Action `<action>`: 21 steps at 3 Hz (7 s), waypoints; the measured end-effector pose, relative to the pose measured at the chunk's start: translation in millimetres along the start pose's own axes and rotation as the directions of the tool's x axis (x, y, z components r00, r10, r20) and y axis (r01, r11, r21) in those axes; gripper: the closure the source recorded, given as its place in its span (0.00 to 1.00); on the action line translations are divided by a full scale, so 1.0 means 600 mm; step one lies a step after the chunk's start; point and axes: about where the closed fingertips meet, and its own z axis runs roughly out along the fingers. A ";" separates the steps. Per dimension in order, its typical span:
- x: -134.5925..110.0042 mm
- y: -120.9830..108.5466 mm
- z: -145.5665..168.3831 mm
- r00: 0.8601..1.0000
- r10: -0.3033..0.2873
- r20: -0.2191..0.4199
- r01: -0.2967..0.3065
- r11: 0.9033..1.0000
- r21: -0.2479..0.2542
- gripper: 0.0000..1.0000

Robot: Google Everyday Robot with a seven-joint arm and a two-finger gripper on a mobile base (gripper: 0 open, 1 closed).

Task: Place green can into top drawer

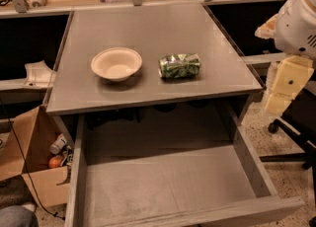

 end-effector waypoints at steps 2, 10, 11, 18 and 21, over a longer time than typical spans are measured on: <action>-0.069 -0.014 0.036 0.996 -0.075 0.054 0.077 0.996 -0.041 0.00; -0.182 -0.205 0.234 0.973 -0.197 0.117 0.203 0.978 -0.044 0.00; -0.179 -0.217 0.270 0.977 -0.181 0.117 0.191 0.978 -0.081 0.00; -0.214 -0.215 0.361 0.973 -0.169 0.156 0.195 0.966 -0.171 0.66; -0.214 -0.223 0.310 0.976 -0.134 0.173 0.160 0.976 -0.151 1.00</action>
Offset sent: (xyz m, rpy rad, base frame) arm 0.0321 0.0640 -0.0185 0.0482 0.0440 0.1504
